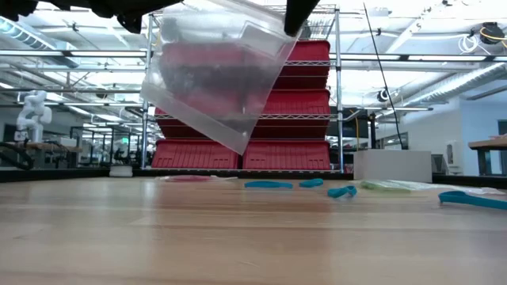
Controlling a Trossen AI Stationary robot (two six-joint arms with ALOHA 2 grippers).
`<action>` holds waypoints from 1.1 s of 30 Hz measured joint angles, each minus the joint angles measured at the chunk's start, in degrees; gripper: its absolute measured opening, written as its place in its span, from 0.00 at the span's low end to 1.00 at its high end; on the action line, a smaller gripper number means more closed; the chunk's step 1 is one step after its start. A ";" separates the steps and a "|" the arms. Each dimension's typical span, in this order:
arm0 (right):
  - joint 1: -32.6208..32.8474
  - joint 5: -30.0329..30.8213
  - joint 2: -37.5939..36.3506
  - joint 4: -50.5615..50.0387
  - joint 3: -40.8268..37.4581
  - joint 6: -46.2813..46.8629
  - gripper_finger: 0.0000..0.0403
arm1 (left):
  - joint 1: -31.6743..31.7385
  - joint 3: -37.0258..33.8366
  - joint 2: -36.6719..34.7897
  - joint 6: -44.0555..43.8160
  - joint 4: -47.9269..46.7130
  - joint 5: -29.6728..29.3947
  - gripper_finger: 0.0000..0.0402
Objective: Sort rubber bands
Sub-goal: Open the bottom zip bag
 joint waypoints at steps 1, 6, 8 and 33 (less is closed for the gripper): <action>0.25 0.17 0.00 -0.23 0.00 0.30 0.04 | -0.07 0.00 -0.02 0.01 0.02 0.14 0.00; 1.96 1.29 0.00 0.55 0.00 -0.06 0.08 | -0.07 0.00 -0.04 -0.06 -0.31 0.99 0.00; 3.08 0.63 -0.02 0.02 -0.14 -0.38 0.14 | -0.10 0.00 -0.27 -0.09 -0.06 0.76 0.00; 0.99 12.49 -0.92 17.82 -0.11 -17.03 0.02 | -0.07 0.02 -0.15 -1.30 -1.47 1.18 0.00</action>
